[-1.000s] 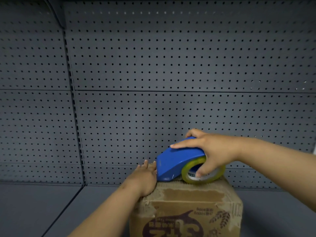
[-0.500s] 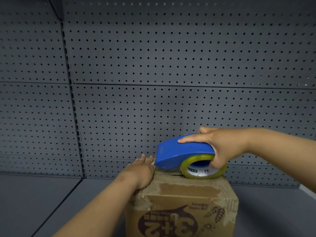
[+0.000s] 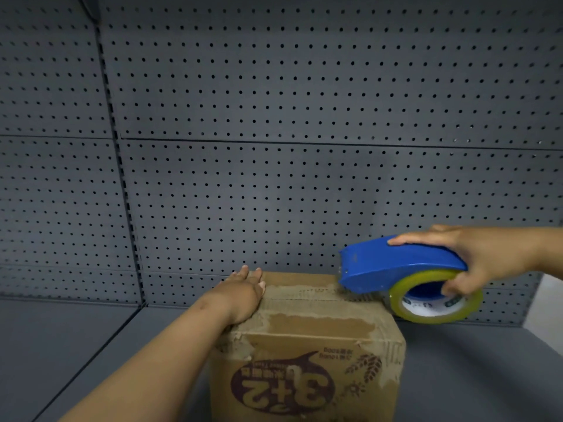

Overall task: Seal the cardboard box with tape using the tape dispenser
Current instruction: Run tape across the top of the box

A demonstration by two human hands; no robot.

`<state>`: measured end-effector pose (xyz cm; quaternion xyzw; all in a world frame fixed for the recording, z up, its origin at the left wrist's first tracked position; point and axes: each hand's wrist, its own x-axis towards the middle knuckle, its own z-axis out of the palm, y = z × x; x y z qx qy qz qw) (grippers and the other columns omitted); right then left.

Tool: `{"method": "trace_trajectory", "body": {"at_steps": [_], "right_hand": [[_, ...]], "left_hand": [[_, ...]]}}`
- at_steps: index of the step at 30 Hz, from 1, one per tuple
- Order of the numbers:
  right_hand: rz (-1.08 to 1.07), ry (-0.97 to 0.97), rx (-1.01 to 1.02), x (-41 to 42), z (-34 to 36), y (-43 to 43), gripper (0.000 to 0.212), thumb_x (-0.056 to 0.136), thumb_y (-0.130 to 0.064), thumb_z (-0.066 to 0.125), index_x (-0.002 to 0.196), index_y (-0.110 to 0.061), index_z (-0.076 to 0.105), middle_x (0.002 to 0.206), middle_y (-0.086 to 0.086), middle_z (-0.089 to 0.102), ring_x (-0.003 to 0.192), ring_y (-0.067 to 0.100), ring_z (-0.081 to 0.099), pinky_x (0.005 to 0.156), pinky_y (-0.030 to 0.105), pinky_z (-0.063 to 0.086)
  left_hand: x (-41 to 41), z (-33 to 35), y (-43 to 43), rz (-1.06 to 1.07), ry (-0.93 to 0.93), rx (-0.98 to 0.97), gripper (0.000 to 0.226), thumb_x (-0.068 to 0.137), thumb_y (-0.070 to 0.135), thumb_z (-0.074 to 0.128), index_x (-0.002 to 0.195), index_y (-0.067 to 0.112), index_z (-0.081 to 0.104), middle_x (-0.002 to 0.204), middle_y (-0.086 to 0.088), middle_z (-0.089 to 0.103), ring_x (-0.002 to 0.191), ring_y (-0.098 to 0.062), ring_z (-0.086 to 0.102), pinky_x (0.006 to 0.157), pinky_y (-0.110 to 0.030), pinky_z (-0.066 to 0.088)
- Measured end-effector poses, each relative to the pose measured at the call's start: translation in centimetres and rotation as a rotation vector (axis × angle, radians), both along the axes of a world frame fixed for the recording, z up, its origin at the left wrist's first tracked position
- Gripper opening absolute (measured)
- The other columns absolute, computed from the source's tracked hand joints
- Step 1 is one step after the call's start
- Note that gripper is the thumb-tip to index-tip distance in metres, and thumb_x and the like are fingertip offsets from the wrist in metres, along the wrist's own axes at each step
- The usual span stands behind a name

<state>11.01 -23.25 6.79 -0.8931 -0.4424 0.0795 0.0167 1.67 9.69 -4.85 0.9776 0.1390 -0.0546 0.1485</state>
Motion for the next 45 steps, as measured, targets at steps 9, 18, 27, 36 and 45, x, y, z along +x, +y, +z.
{"method": "trace_trajectory", "body": {"at_steps": [9, 18, 27, 36, 45], "right_hand": [[-0.011, -0.026, -0.069, 0.4, -0.9, 0.3, 0.085, 0.075, -0.034, 0.066, 0.113, -0.082, 0.006, 0.106, -0.009, 0.039, 0.090, 0.010, 0.051, 0.073, 0.017, 0.043], [0.006, -0.031, -0.069, 0.2, -0.4, 1.3, 0.081, 0.075, -0.032, 0.066, 0.109, -0.084, 0.013, 0.107, -0.002, 0.040, 0.089, 0.016, 0.055, 0.079, 0.027, 0.049], [0.028, 0.099, -0.054, 0.9, -0.2, 1.9, 0.076, 0.076, -0.035, 0.072, 0.113, -0.075, 0.020, 0.113, -0.007, 0.038, 0.101, 0.010, 0.049, 0.087, 0.023, 0.043], [-0.027, 0.091, -0.068, 1.4, -1.5, 0.3, 0.094, 0.074, -0.017, 0.065, 0.108, -0.084, 0.009, 0.108, -0.007, 0.038, 0.092, 0.022, 0.058, 0.069, 0.027, 0.052], [-0.027, 0.155, 0.037, 3.0, -2.6, -5.4, 0.090, 0.067, -0.038, 0.071, 0.117, -0.080, 0.010, 0.115, -0.010, 0.042, 0.100, 0.012, 0.054, 0.085, 0.023, 0.048]], "left_hand": [[-0.4, 0.6, -0.4, 0.031, 0.010, 0.139, 0.055, 0.100, 0.041, 0.012, 0.151, 0.028, -0.006, 0.160, -0.006, -0.011, 0.148, -0.024, -0.002, 0.119, -0.042, 0.002], [0.7, 3.5, -5.8, -0.079, -0.133, 0.380, 0.057, 0.099, 0.042, 0.023, 0.150, 0.032, 0.000, 0.161, -0.002, -0.002, 0.148, -0.023, 0.000, 0.119, -0.044, -0.002], [2.7, 0.8, -7.5, -0.110, 0.027, 0.177, 0.057, 0.093, 0.058, 0.009, 0.147, 0.043, -0.003, 0.161, 0.003, -0.006, 0.148, -0.025, -0.004, 0.117, -0.047, -0.002], [3.3, 0.5, -7.3, -0.100, 0.029, 0.154, 0.056, 0.093, 0.057, 0.010, 0.147, 0.045, -0.001, 0.161, 0.004, -0.006, 0.148, -0.024, -0.005, 0.118, -0.047, -0.001], [3.5, 0.4, -7.1, -0.089, 0.043, 0.131, 0.056, 0.093, 0.058, 0.012, 0.147, 0.046, 0.001, 0.160, 0.005, -0.008, 0.148, -0.023, -0.008, 0.118, -0.046, -0.002]]}}
